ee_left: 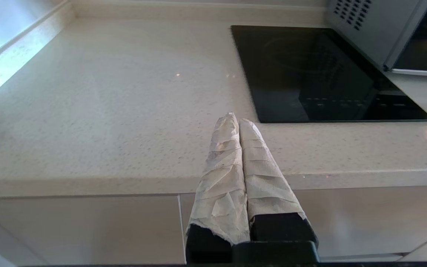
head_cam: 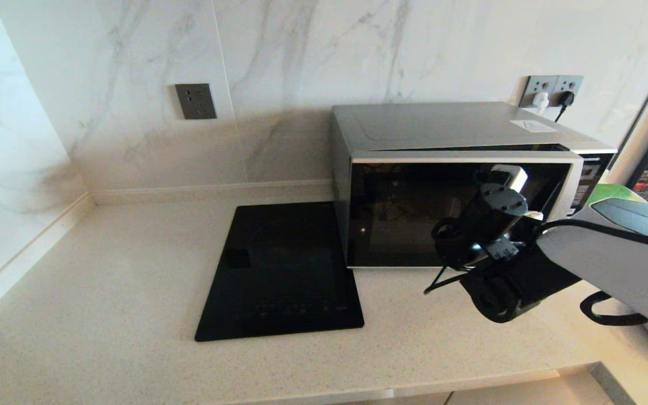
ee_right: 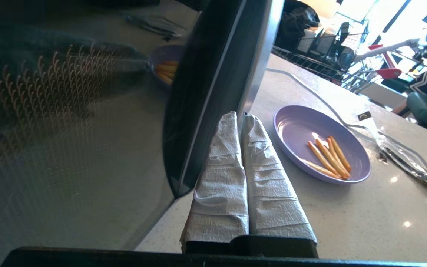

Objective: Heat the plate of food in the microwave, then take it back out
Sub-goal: Open the microwave oven

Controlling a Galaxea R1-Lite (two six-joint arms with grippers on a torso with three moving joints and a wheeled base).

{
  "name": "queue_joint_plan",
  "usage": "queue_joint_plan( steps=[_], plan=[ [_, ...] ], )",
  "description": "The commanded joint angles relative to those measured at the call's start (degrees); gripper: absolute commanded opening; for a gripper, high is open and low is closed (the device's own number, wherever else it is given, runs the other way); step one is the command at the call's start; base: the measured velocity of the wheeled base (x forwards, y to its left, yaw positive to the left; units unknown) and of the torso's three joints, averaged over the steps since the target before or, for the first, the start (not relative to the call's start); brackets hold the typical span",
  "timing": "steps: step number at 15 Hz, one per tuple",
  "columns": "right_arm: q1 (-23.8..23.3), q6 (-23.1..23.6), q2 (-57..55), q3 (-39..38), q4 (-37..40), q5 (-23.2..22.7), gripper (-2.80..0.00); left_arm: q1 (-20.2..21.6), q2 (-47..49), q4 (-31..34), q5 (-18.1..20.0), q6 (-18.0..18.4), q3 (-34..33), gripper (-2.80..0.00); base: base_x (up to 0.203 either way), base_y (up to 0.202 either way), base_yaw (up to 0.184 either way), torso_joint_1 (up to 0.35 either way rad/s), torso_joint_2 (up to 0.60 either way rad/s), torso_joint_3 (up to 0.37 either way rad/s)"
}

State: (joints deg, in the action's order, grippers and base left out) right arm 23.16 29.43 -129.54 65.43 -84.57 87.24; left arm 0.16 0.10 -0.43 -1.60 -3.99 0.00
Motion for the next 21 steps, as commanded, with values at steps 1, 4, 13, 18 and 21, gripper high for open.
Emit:
queue_joint_plan(
  steps=[1,4,13,18,21],
  plan=[
    [1.7,0.1,1.6,0.0,-0.7,0.4,-2.8,-0.1,0.0,0.0,0.0,-0.1,0.0,-2.8,0.0,0.0,0.0,0.0,0.0,0.0],
    [3.1,0.1,5.9,0.0,-0.8,0.4,-2.8,-0.1,0.0,0.0,0.0,-0.1,0.0,-2.8,0.0,0.0,0.0,0.0,0.0,0.0],
    [5.3,33.4,38.4,-0.1,0.3,-2.2,-2.8,-0.1,0.0,0.0,0.0,-0.1,0.0,-2.8,0.0,0.0,0.0,0.0,0.0,0.0],
    [14.6,45.3,43.6,-1.0,2.8,-12.9,-2.8,-0.1,0.0,0.0,0.0,-0.1,0.0,-2.8,0.0,0.0,0.0,0.0,0.0,0.0],
    [15.2,46.0,43.7,2.8,6.8,-15.4,-2.8,-0.1,0.0,0.0,-0.1,-0.1,0.0,-2.8,0.0,0.0,0.0,0.0,0.0,0.0]
  ],
)
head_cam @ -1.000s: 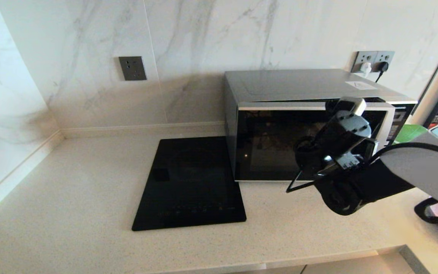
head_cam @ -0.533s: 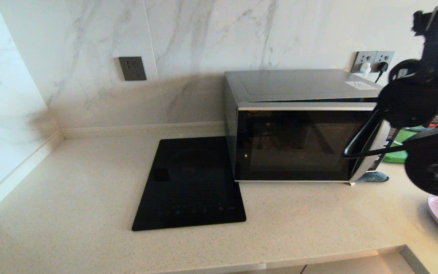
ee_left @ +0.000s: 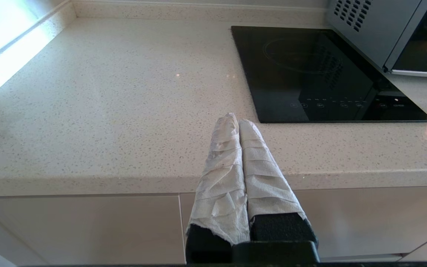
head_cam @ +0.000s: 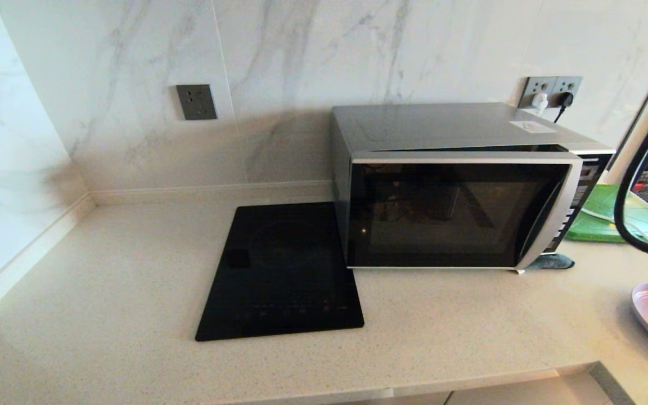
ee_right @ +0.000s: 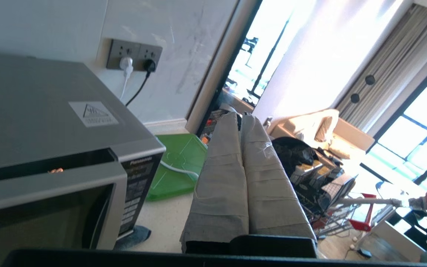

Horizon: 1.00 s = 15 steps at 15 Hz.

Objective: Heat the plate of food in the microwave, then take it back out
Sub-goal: Open the microwave oven

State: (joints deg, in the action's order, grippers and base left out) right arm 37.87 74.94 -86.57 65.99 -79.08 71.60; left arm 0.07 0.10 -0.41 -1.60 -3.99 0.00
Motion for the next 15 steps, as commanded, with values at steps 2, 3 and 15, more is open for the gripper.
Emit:
queue_joint_plan(
  steps=[2,3,15],
  plan=[
    [2.8,0.6,0.5,6.9,7.8,0.2,-2.8,0.0,0.0,0.0,0.0,-0.1,0.0,-2.8,0.0,0.0,0.0,0.0,0.0,0.0],
    [3.7,0.6,1.2,8.2,12.2,0.2,-2.8,0.0,0.0,0.0,-0.1,-0.1,0.0,-2.8,0.0,0.0,0.0,0.0,0.0,0.0],
    [-25.8,-21.4,11.8,24.4,97.5,-39.7,-2.8,0.0,0.0,0.0,0.0,-0.1,0.0,-2.8,0.0,0.0,0.0,0.0,0.0,0.0]
  ],
)
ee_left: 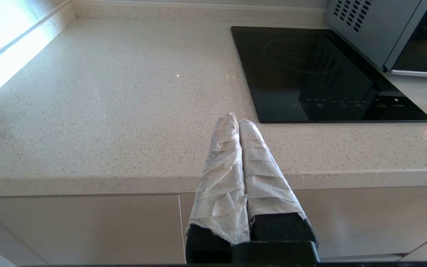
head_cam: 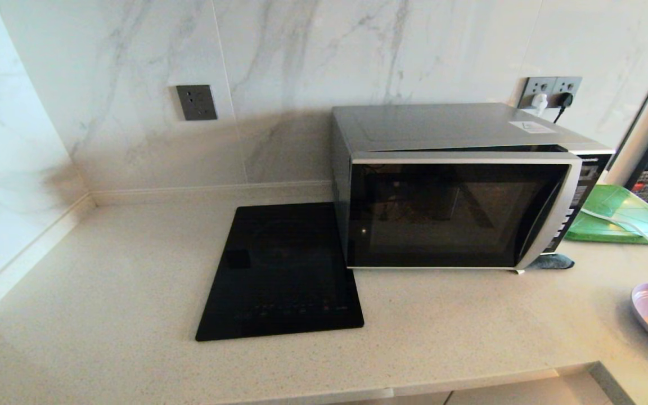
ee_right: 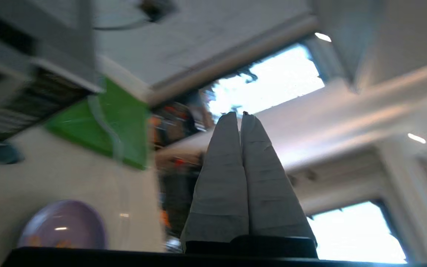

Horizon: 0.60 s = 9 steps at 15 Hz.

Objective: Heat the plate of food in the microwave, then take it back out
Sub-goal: Open the microwave oven

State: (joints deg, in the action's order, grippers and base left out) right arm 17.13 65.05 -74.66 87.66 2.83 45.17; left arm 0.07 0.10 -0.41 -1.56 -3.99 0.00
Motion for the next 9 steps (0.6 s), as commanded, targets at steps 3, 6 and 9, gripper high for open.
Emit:
queue_joint_plan(
  steps=[3,6,9],
  plan=[
    [-8.2,-35.0,-1.8,8.7,29.5,-32.8,-2.8,0.0,0.0,0.0,0.0,-0.1,0.0,-2.8,0.0,0.0,0.0,0.0,0.0,0.0],
    [-8.6,-55.0,-3.9,10.5,31.6,-42.0,-2.8,0.0,0.0,0.0,-0.1,-0.1,0.0,-2.8,0.0,0.0,0.0,0.0,0.0,0.0],
    [-8.5,-66.1,-6.6,12.6,31.6,-43.7,-2.8,0.0,0.0,0.0,-0.1,-0.1,0.0,-2.8,0.0,0.0,0.0,0.0,0.0,0.0]
  ],
)
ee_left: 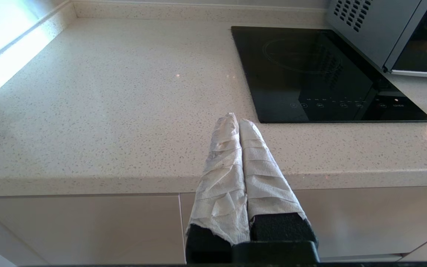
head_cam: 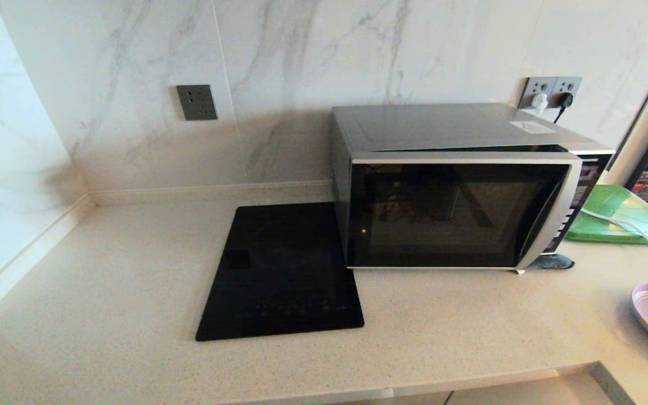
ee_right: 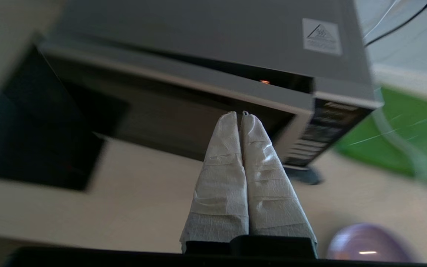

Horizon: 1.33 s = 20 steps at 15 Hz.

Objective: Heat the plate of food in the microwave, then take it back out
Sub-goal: Open the microwave oven

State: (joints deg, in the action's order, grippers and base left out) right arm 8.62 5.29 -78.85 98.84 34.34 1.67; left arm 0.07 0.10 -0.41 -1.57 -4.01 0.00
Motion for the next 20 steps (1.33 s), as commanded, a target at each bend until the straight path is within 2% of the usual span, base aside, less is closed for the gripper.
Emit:
queue_joint_plan(
  steps=[1,3,4,6,8,12,14,17,20],
  plan=[
    [0.1,-11.5,-3.7,3.0,0.0,-0.3,-2.8,0.0,0.0,0.0,0.0,0.0,0.0,-2.8,0.0,0.0,0.0,0.0,0.0,0.0],
    [0.4,-22.7,-6.4,6.3,0.3,0.0,-2.8,0.0,0.0,0.0,-0.1,0.0,0.0,-2.8,0.0,0.0,0.0,0.0,0.0,0.0],
    [0.5,-26.7,-7.2,8.1,1.5,0.2,-2.8,0.0,0.0,0.0,0.0,0.0,0.0,-2.8,0.0,0.0,0.0,0.0,0.0,0.0],
    [0.6,-29.3,-8.3,12.3,7.4,1.7,-2.8,0.0,0.0,0.0,-0.1,0.0,0.0,-2.8,0.0,0.0,0.0,0.0,0.0,0.0],
    [0.7,-31.7,-10.8,14.0,10.2,5.8,-2.8,0.0,0.0,0.0,0.0,0.0,0.0,-2.8,0.0,0.0,0.0,0.0,0.0,0.0],
    [-0.9,-29.4,-18.8,14.5,6.2,14.1,-2.8,0.0,0.0,0.0,-0.1,0.0,0.0,-2.8,0.0,0.0,0.0,0.0,0.0,0.0],
    [-1.4,-24.8,-22.7,14.8,0.7,22.3,-2.8,0.0,0.0,0.0,-0.1,0.0,0.0,-2.8,0.0,0.0,0.0,0.0,0.0,0.0],
    [-2.8,-19.0,-27.8,14.8,-10.7,27.0,-2.8,0.0,0.0,0.0,0.0,0.0,0.0,-2.8,0.0,0.0,0.0,0.0,0.0,0.0],
    [-3.7,-18.4,-31.2,14.9,-11.9,27.5,-2.8,0.0,0.0,0.0,-0.1,0.0,0.0,-2.8,0.0,0.0,0.0,0.0,0.0,0.0]
  ],
)
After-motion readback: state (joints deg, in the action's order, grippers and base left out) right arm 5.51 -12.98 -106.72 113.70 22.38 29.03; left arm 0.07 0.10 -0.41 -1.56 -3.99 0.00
